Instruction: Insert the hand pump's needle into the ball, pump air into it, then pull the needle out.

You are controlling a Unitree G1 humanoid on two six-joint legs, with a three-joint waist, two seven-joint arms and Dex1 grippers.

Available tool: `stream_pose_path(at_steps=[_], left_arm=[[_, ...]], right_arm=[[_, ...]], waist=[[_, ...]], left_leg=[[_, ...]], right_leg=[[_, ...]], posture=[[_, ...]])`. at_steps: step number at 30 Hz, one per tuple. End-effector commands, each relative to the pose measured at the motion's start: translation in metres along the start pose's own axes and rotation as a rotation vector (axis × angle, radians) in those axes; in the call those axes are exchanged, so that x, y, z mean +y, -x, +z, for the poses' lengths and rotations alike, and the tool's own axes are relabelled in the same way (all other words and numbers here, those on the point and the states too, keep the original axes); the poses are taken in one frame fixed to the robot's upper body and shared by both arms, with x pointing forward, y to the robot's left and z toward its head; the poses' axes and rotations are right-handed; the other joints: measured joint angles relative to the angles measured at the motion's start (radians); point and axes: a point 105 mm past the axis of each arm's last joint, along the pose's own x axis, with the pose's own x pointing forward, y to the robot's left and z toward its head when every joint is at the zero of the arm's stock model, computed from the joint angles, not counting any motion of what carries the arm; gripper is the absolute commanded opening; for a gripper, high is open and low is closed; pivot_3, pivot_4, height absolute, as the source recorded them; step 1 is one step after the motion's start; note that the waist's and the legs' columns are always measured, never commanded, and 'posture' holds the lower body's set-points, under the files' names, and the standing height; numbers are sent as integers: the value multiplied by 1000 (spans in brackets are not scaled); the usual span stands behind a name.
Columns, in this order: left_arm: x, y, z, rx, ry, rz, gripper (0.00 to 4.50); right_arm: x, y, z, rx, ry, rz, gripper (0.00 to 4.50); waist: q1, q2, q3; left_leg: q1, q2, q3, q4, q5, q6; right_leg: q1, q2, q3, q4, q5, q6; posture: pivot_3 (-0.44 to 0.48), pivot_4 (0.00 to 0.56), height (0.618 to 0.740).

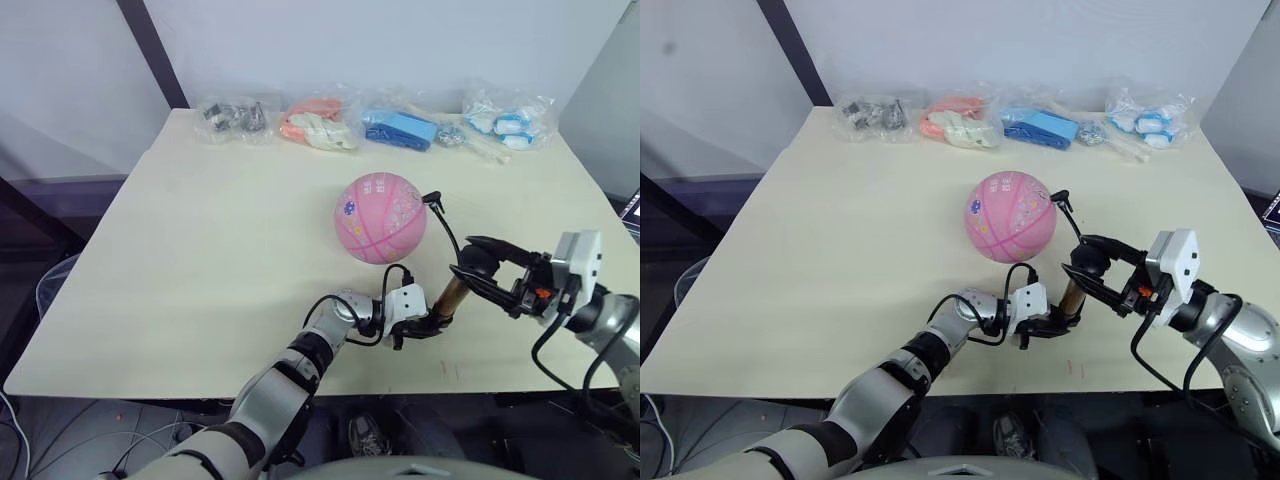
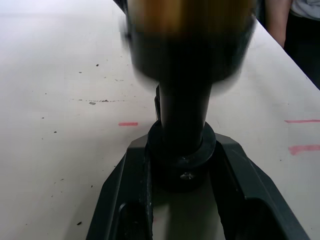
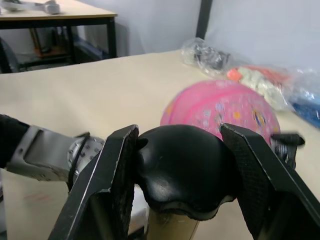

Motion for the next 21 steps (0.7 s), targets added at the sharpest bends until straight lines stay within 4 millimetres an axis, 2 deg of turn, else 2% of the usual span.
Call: stream_pose_path(at_steps=[1,8,15,21], left_arm=[[-19,8,-41,141,93,-51,1083],[-19,8,-40,139,93,-51,1083],[-17,9,-36,102,105,-40,1083],[-17,9,-35,101,105,-45,1083]], right_arm=[[9,7,-51,167,-93,1,2118],[14,3,-60,172,-92,1,2118],[7,-2,-34,78,-59,-5,2118],[7,-1,-33,93,-52,8,2118]], waist=[[0,0,0],[0,2,-2],[0,3,-2],[0,4,-1]], left_leg=[[0,0,0,0,0,0],[0,0,-1,0,0,0],[0,0,-2,0,0,0],[0,0,-2,0,0,0]], right_leg=[[0,0,0,0,0,0],[0,1,0,0,0,0],[1,1,0,0,0,0],[0,1,0,-1,0,-1]], posture=[[0,150,740],[0,150,740],[0,150,740],[0,150,740]])
